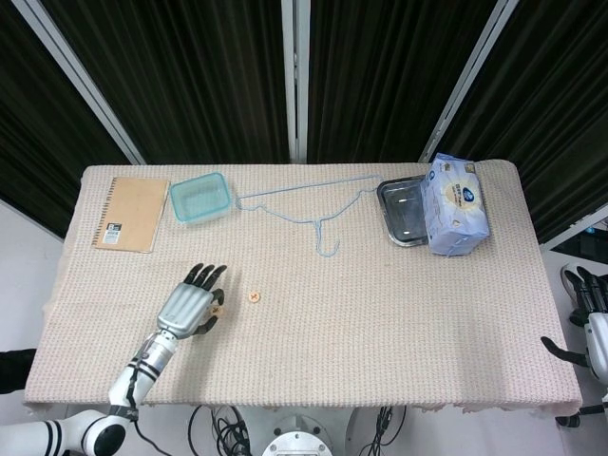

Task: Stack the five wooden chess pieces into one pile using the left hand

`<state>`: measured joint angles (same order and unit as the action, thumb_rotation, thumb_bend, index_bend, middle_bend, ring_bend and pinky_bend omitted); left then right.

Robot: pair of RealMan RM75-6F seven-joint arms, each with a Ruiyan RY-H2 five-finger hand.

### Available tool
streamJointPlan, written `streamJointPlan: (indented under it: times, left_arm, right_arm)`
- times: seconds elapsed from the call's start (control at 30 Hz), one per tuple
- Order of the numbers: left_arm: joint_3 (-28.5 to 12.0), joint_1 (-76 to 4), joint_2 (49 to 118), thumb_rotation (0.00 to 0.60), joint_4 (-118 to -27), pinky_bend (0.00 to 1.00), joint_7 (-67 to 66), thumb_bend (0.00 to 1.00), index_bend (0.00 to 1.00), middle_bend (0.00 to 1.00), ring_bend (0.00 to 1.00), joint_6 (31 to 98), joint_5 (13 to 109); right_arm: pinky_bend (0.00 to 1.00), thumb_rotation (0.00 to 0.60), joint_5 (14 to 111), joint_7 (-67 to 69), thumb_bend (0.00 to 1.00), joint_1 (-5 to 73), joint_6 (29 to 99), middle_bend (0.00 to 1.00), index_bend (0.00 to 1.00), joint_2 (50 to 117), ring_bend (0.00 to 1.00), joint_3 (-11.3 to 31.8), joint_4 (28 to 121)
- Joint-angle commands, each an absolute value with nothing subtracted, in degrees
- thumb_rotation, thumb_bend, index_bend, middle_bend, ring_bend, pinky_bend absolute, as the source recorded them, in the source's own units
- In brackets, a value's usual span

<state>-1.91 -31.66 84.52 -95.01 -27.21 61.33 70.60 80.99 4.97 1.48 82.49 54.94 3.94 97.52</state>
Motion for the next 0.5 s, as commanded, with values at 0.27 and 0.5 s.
streamJointPlan:
  times: [0.27, 0.5]
  left_arm:
    - [-2.0, -31.6, 84.1, 0.6, -96.0, 0.0, -27.0, 0.32, 0.38, 0.01, 0.0, 61.6, 70.6]
    - [-2.6, -31.9, 84.0, 0.6, -98.5, 0.0, -27.3, 0.32, 0.35, 0.01, 0.0, 63.3, 73.3]
  right_arm:
    - [0.0, 0.6, 81.0, 5.0, 0.08, 1.4, 82.6, 0.0, 0.0, 54.9, 0.0, 3.9, 97.5]
    - [0.0, 0.6, 81.1, 4.9, 0.08, 1.5, 82.5, 0.0, 0.0, 55.0, 0.0, 3.9, 97.5]
